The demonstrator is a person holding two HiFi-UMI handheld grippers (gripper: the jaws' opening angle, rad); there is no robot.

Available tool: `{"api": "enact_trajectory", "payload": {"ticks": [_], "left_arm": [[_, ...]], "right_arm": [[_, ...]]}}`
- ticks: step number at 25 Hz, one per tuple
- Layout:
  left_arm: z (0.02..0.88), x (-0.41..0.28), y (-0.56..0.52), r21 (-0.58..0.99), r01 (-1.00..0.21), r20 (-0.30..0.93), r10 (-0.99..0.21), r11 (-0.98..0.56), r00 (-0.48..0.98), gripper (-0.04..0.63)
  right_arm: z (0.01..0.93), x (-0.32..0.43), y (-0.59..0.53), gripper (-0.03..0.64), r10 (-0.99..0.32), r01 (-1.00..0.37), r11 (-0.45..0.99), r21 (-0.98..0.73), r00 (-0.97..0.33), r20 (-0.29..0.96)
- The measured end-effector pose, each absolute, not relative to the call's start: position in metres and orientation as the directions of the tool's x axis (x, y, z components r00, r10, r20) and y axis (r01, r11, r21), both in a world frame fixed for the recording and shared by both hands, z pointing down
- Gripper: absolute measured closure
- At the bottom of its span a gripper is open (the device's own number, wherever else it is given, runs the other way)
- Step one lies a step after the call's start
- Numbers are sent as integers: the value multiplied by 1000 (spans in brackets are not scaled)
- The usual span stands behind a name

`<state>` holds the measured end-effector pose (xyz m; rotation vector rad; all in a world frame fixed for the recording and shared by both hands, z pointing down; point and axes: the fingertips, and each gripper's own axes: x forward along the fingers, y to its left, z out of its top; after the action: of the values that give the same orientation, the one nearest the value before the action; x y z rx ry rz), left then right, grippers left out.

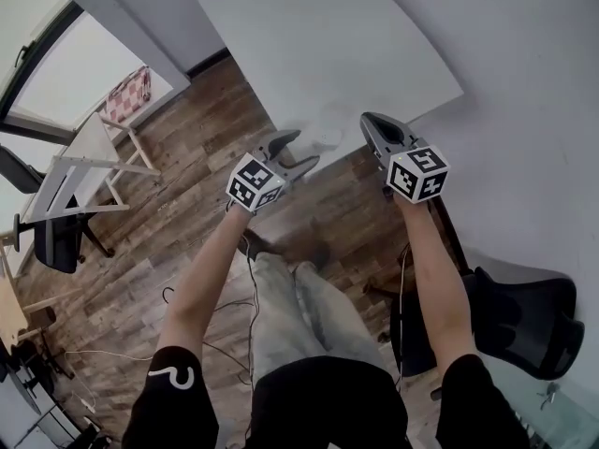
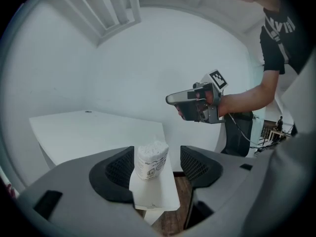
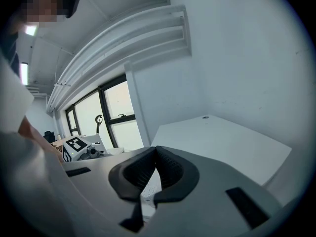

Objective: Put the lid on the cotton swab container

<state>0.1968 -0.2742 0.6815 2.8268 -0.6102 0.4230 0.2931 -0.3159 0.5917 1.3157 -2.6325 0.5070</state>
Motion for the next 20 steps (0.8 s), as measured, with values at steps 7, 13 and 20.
{"api": "enact_trajectory", "payload": {"ticks": [7, 13, 20], "left_arm": [[703, 211, -286, 138, -405, 304, -350, -904, 886, 302], [722, 217, -296, 119, -362, 308, -312, -924, 899, 301], [727, 227, -301, 93, -278, 314, -237, -956, 919, 302]], "right_arm": [[612, 290, -333, 603, -726, -778, 583, -236, -629, 278], [628, 287, -342, 603, -703, -747, 629, -213, -664, 254], [646, 283, -355, 581, -681, -723, 649, -238, -691, 244]]}}
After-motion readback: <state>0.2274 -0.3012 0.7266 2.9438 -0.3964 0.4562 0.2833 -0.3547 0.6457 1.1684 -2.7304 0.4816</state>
